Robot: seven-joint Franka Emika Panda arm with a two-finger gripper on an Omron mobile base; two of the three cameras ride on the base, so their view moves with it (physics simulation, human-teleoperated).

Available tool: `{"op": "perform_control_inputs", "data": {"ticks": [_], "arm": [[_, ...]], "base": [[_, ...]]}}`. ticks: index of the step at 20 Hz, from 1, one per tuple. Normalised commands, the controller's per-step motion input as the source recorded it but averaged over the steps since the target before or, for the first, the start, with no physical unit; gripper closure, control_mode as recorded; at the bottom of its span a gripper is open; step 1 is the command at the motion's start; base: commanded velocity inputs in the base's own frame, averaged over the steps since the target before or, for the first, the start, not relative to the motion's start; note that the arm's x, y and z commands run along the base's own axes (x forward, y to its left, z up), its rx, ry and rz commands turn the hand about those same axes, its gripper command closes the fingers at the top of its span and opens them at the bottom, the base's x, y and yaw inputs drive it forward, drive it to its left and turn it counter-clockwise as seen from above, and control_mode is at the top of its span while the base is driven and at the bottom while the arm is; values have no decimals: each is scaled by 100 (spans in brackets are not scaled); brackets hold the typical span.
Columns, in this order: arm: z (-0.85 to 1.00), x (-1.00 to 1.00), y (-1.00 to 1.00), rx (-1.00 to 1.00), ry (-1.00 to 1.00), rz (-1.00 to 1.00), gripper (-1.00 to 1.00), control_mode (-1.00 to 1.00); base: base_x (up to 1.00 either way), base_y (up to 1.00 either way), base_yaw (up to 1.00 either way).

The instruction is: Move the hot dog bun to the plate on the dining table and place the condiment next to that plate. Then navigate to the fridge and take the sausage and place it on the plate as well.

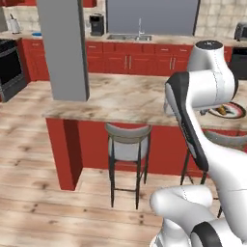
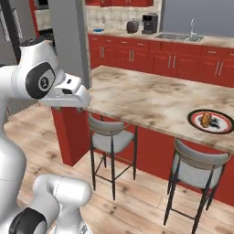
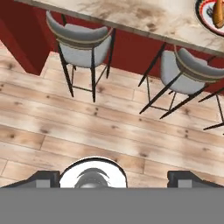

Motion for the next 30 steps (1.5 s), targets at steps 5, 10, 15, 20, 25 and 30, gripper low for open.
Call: {"op": "perform_control_inputs", "data": {"ticks": [5,10,15,20,25,30], "arm": [[0,0,0,0,0,0,-100,100],[0,0,0,0,0,0,-100,100],[0,0,0,0,0,0,-100,100],[0,0,0,0,0,0,-100,100],[0,0,0,0,0,0,-100,100],[0,0,0,0,0,0,-100,100]], "base": [[-13,100,59],[15,100,47],[82,100,17],[100,97,-6],[100,84,-24],[97,72,-34]]}}
